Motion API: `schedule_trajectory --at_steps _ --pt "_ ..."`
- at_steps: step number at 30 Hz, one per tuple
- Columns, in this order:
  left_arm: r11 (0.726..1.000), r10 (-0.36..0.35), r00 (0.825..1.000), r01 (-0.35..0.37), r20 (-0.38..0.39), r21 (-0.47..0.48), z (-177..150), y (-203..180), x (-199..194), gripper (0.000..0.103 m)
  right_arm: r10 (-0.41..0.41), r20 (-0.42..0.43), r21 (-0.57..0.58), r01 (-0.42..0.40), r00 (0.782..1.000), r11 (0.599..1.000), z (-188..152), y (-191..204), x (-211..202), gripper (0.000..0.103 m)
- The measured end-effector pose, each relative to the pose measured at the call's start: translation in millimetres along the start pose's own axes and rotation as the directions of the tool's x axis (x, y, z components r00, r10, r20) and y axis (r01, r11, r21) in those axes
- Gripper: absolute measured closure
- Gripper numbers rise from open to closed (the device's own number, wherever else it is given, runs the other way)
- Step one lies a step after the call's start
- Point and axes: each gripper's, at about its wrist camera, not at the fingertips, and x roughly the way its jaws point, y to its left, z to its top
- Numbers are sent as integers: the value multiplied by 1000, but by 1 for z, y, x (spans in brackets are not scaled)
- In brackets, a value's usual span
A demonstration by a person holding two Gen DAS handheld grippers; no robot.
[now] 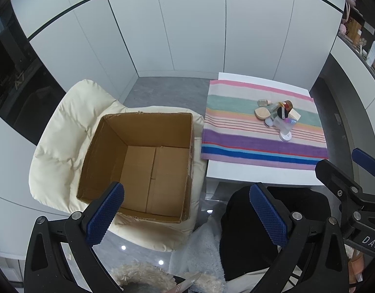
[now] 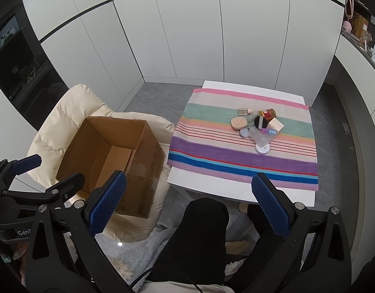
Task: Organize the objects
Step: 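Move both tools toward the cosmetics on the striped cloth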
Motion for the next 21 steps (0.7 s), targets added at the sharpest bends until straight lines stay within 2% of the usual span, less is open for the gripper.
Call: schedule_trajectory --at_steps 12,21 --pt "1000 -4 1000 5 -12 21 4 -22 5 0 1 13 28 -2 1000 1000 4 -23 -6 0" --pt "995 -96 995 97 -36 28 19 -69 23 0 -50 30 76 47 998 996 9 -65 -9 0"
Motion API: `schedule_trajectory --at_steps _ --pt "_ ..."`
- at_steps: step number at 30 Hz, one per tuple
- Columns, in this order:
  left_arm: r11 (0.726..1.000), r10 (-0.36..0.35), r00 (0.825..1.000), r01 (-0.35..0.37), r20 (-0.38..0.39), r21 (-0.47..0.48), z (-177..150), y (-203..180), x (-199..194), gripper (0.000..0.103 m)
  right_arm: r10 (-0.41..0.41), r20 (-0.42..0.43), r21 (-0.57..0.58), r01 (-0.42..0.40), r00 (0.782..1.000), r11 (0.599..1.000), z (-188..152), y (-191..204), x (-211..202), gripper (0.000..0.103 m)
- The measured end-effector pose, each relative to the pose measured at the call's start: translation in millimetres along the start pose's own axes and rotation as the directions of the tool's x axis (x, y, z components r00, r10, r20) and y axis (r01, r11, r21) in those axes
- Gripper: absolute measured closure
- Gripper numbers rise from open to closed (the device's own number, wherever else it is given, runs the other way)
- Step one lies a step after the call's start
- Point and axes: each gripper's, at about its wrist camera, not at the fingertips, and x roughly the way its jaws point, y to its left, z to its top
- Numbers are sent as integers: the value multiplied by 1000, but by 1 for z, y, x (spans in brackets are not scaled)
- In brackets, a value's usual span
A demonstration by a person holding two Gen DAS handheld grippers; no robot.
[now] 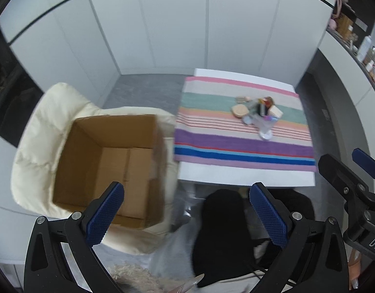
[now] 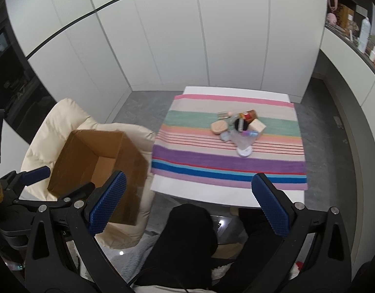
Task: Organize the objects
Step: 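Move both tools toward the cosmetics on the striped cloth, then grasp the purple-capped spray bottle with the right tool while the left tool grasps the beige puff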
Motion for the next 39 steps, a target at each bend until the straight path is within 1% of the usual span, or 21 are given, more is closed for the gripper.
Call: schedule_trajectory --at_steps 2,9,12,16,20,23,25,27,29,31,33,34,39 --pt "1000 -18 1000 18 -12 17 5 -14 7 0 -23 5 22 23 1000 1000 2 -16 1 0" --pt "998 -23 999 24 -24 65 21 -56 29 0 -101 15 99 99 995 990 6 -76 6 0" --pt "996 -40 999 42 -26 77 27 -70 41 0 -112 24 126 108 993 986 10 -97 9 0" --pt "995 -55 998 58 -35 83 34 -83 62 0 -148 41 156 140 988 978 11 -120 16 0" --pt "993 -59 998 62 -29 96 47 -98 89 0 -169 26 167 163 985 972 11 -140 36 0" --pt "991 -63 998 64 -12 113 58 -108 110 0 -166 29 174 158 986 972 11 -156 58 0" --pt "990 -43 999 40 19 135 65 -116 126 0 -151 37 161 143 988 977 11 -166 75 0" --pt "989 -20 999 14 41 149 72 -120 144 0 -175 28 148 169 984 974 11 -175 96 0" --pt "989 -11 999 6 35 145 80 -122 168 0 -183 21 139 179 983 974 11 -183 115 0" --pt "992 -33 999 32 12 123 89 -120 193 0 -188 14 138 184 982 973 12 -193 137 0" --pt "993 -58 998 58 -8 100 98 -120 218 0 -187 25 133 182 982 974 13 -199 159 0" --pt "994 -59 998 60 -14 94 102 -120 232 0 -185 30 129 179 982 975 13 -201 173 0" --pt "996 -33 999 35 -25 77 119 -124 291 0 -166 10 117 164 986 979 13 -204 239 0"
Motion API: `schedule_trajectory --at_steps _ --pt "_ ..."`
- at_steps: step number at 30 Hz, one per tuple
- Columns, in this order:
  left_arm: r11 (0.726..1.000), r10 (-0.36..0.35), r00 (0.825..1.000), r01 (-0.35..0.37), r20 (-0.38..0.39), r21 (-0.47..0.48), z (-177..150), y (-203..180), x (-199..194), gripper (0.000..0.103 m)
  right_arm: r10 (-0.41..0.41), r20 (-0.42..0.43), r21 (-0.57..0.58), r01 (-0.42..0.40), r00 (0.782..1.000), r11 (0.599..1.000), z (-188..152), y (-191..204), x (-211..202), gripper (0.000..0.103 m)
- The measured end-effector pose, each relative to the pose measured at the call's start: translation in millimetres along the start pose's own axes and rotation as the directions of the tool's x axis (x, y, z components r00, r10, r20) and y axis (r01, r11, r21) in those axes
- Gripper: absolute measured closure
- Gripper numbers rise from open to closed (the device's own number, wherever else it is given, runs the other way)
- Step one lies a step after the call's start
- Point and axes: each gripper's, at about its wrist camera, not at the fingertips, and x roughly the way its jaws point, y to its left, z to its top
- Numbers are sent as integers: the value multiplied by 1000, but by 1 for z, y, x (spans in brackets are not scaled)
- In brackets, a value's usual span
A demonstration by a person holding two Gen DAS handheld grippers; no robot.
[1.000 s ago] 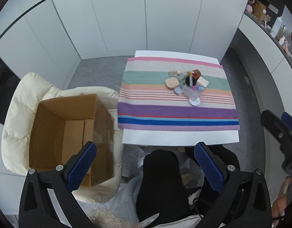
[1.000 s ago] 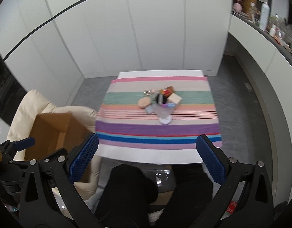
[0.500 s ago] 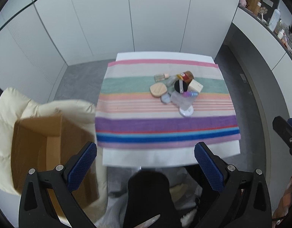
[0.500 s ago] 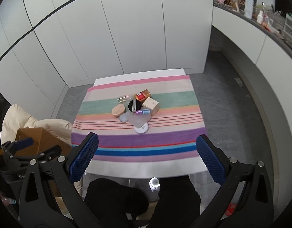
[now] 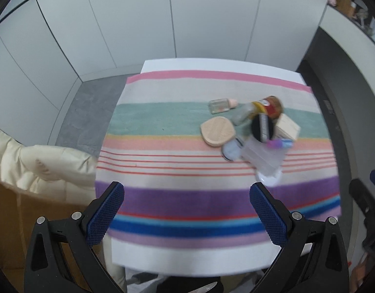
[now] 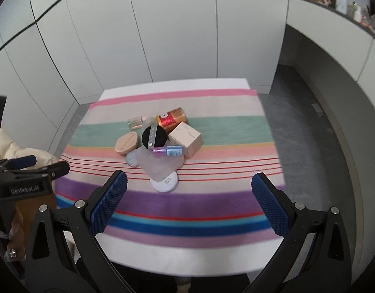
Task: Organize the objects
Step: 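Grasp the purple-capped spray bottle with the right tool while the left tool grasps the beige puff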
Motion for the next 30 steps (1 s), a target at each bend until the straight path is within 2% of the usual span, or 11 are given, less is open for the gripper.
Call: schedule_trajectory --at_steps 5,10,12,14,20,24,25,26,27,30 --pt "1000 -9 999 9 -40 -13 10 -5 53 0 15 -9 -19 -15 1000 1000 1 16 61 1" --pt "999 -19 997 17 -73 -34 19 -7 95 0 -1 -63 5 1 998 1000 6 22 120 11" --pt "999 -25 996 22 -83 -44 23 -5 109 0 -8 -83 17 10 996 1000 6 21 138 20" --pt "998 -28 996 23 -88 -53 25 -4 120 0 -7 -100 20 9 995 1000 6 22 153 22" --pt "997 -47 994 41 -101 -69 30 -3 139 0 -13 -83 0 13 996 1000 5 30 165 22" --pt "997 -47 995 42 -89 -64 32 -7 142 0 10 -86 36 -7 996 999 8 29 168 23" --pt "997 -48 995 42 -88 -64 33 -9 143 0 7 -86 42 -3 996 999 9 28 168 25" --pt "997 -49 995 44 -89 -63 33 -11 144 0 3 -83 44 1 997 999 9 29 170 36" --pt "997 -52 995 46 -90 -63 33 -14 145 0 17 -74 47 -14 997 999 10 28 170 42" --pt "997 -58 995 53 -84 -64 36 -18 147 0 9 -66 40 -6 998 999 10 26 170 42"
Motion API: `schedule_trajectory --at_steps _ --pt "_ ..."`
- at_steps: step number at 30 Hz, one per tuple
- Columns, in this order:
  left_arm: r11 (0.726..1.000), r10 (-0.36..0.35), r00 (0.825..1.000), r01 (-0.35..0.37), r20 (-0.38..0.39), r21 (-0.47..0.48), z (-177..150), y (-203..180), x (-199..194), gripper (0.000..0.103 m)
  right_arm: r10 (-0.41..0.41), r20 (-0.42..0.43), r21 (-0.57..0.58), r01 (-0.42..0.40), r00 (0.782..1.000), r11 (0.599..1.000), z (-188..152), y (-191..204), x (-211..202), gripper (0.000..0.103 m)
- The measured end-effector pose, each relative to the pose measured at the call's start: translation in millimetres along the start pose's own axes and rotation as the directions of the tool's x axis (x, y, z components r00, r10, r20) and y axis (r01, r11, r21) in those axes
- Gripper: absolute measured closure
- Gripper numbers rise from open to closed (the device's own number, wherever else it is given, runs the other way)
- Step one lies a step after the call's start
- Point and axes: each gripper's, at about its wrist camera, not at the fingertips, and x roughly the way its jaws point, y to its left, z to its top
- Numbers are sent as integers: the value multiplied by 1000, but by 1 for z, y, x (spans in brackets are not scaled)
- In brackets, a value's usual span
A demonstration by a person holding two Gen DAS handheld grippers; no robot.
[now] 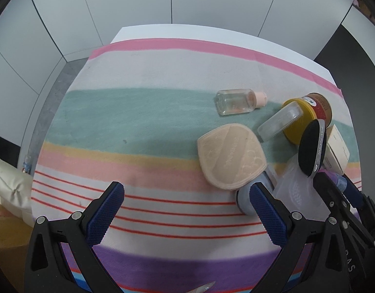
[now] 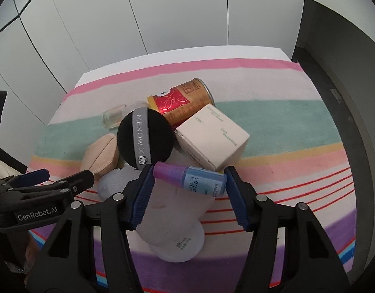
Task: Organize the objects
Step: 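Grasp the purple-capped spray bottle with the right tool while the left tool grasps the beige puff, then lift and carry the spray bottle and beige puff toward the cardboard box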
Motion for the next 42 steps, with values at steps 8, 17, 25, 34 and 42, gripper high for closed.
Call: schedule_trajectory --at_steps 8,17,25,34,42 --pt "1000 16 1000 -16 9 22 13 -17 15 0 -18 28 15 18 999 1000 -5 -22 -18 42" --pt "997 -42 999 40 31 59 21 -35 29 32 -14 16 6 14 1000 1000 -9 -34 -26 42" --pt "996 -30 999 27 41 81 18 -39 23 50 -17 14 4 17 1000 1000 -7 -38 -30 42" --pt "995 -2 998 -3 57 95 13 -33 -5 53 -24 16 -8 24 1000 1000 3 -39 -45 42" --pt "996 -22 996 14 89 89 14 -28 -54 54 -19 51 -23 21 999 1000 16 -37 -84 42"
